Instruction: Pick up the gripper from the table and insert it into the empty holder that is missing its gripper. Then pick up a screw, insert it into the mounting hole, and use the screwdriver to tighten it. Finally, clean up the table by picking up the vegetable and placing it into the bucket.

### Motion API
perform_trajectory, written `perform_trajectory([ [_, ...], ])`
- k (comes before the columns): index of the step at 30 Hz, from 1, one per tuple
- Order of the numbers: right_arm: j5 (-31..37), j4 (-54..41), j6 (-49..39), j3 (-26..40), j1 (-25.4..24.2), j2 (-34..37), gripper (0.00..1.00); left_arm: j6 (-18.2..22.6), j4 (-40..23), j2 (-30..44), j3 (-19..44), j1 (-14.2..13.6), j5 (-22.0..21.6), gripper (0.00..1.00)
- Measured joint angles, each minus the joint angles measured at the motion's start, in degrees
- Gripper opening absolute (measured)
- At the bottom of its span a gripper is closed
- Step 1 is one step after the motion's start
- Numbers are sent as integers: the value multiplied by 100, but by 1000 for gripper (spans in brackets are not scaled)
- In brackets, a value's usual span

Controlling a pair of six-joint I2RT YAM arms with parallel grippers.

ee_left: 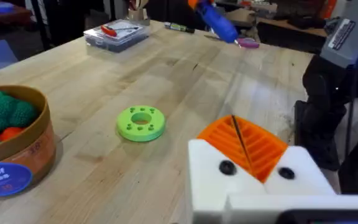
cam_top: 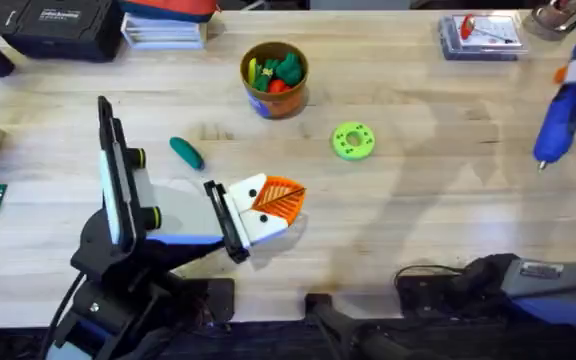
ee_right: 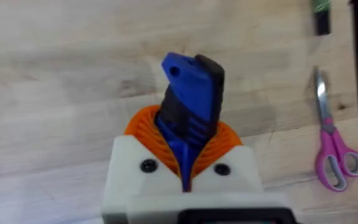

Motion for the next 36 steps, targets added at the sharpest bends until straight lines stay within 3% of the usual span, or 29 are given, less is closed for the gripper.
perform_trajectory([
  [8, -338, 75, 499, -164, 184, -1490, 22, 0, 0, 0, 0, 0, 0, 6],
  [16, -440, 911, 1069, -1510, 1155, -3245, 22, 0, 2, 0, 0, 0, 0, 6],
  [22, -484, 1891, 1744, -2783, 2423, -4810, 22, 0, 0, 0, 0, 0, 0, 6],
  [27, -523, 2802, 2365, -3583, 3777, -5759, 22, 0, 0, 0, 0, 0, -21, 6],
  [31, -537, 3565, 2616, -3922, 5094, -5932, 22, 0, 0, -1, 0, 0, -90, 6],
  [36, -541, 4725, 2717, -4009, 6570, -5630, 22, 0, 0, 0, 0, 0, -109, 6],
])
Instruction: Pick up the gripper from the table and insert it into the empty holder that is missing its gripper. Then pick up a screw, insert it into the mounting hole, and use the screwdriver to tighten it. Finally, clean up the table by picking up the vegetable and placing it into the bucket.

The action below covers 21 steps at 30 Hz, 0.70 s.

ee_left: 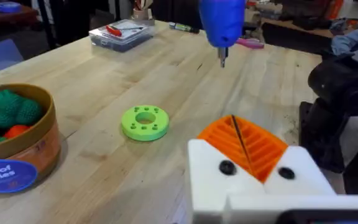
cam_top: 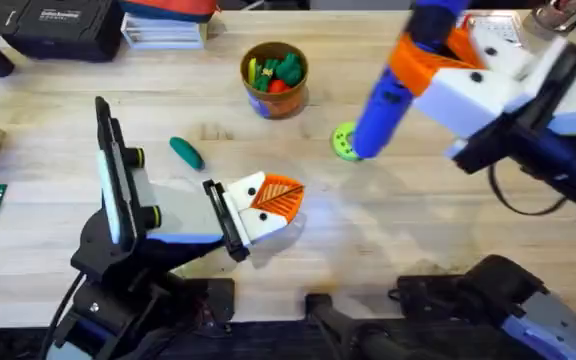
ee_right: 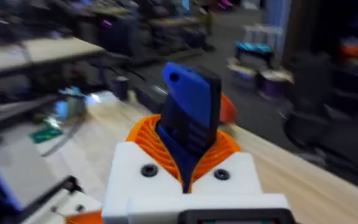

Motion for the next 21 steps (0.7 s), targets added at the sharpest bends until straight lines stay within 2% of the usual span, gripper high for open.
perform_trajectory([
  [4, -7, 1072, 22, 0, 853, 519, 22, 0, 0, 0, 0, 0, -3, 6],
  [9, -22, 2272, -27, 0, 1491, 1362, 22, 0, 0, 0, 0, 0, -4, 6],
  [14, -22, 3100, -52, 0, 1946, 1989, 22, 0, 0, 0, 0, 0, -7, 6],
  [21, -28, 3603, -52, 0, 2331, 2484, 22, 0, 0, 0, 0, 0, -15, 6],
])
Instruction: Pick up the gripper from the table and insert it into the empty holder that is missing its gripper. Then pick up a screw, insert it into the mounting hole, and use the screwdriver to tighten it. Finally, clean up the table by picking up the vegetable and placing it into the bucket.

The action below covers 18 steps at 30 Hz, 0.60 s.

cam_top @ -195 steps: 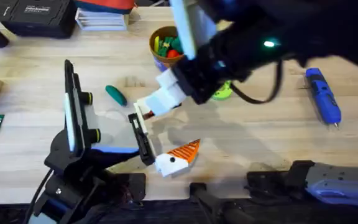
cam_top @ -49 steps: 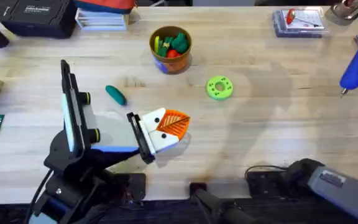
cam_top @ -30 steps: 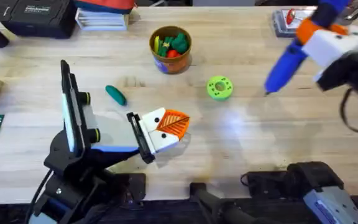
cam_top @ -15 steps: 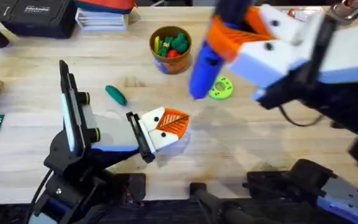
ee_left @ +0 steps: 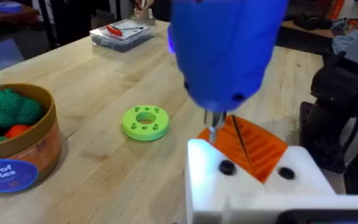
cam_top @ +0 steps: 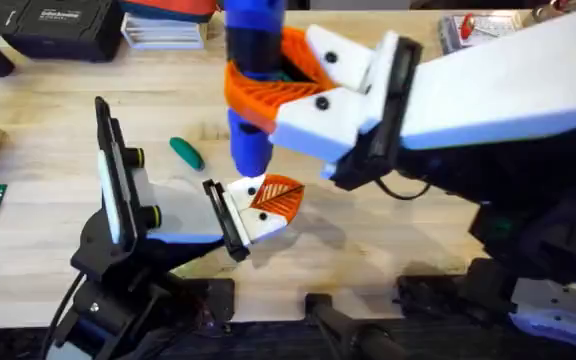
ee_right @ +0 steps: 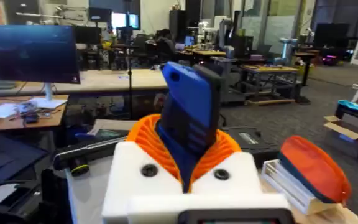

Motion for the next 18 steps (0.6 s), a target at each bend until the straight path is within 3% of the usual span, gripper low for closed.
perform_trajectory([
  [18, -139, 68, -39, 0, 212, 170, 22, 0, 0, 0, 0, 0, 0, 6],
])
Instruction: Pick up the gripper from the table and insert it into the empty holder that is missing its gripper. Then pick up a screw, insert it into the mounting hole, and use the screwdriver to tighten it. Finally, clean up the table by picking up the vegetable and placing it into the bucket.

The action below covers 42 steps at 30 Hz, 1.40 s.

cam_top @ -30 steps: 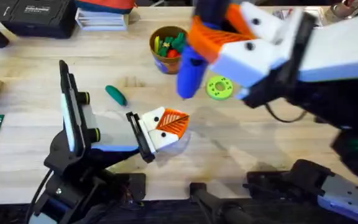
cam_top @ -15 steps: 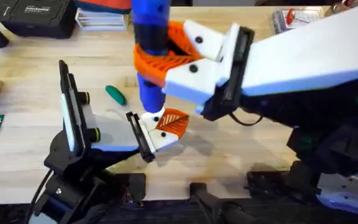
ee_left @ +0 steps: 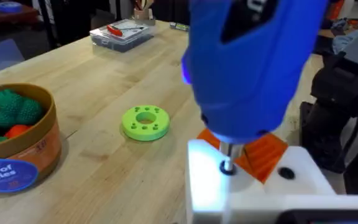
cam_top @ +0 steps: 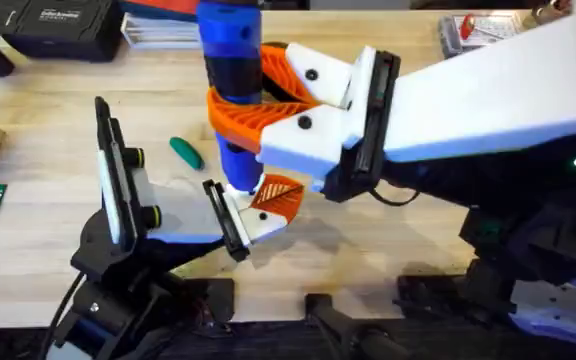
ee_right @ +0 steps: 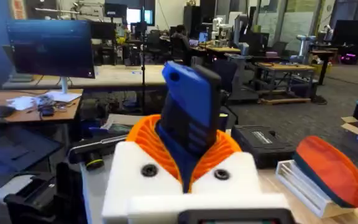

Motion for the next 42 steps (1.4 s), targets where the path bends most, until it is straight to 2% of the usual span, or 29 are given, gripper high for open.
perform_trajectory([
  [42, -21, -388, -217, 0, 0, -129, 22, 0, -22, 0, 0, 0, 0, 6],
])
